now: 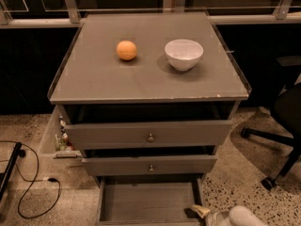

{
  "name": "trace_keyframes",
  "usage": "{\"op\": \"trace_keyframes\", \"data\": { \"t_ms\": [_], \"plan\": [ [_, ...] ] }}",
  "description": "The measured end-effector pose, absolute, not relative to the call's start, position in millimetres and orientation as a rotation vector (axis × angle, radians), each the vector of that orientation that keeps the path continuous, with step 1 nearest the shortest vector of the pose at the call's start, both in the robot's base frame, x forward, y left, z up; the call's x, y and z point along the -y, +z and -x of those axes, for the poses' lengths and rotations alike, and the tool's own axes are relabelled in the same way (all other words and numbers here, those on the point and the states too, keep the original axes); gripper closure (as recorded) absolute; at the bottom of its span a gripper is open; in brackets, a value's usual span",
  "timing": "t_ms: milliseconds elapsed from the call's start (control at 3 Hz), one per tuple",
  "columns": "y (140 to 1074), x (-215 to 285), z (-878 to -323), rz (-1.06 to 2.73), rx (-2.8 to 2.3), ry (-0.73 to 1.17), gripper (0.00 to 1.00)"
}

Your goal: Open bottom drawer

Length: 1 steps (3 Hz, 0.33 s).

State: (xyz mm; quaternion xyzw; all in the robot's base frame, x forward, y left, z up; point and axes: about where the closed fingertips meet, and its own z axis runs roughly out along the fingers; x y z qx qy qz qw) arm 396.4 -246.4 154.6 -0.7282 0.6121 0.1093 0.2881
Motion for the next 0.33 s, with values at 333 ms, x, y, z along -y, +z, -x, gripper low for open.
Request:
{"op": "trace_keyframes", "data": {
  "t_ms": [333],
  "plan": [
    [154.5, 246.3, -396.4, 1.945, -1.635, 0.292, 0.0]
  ]
}}
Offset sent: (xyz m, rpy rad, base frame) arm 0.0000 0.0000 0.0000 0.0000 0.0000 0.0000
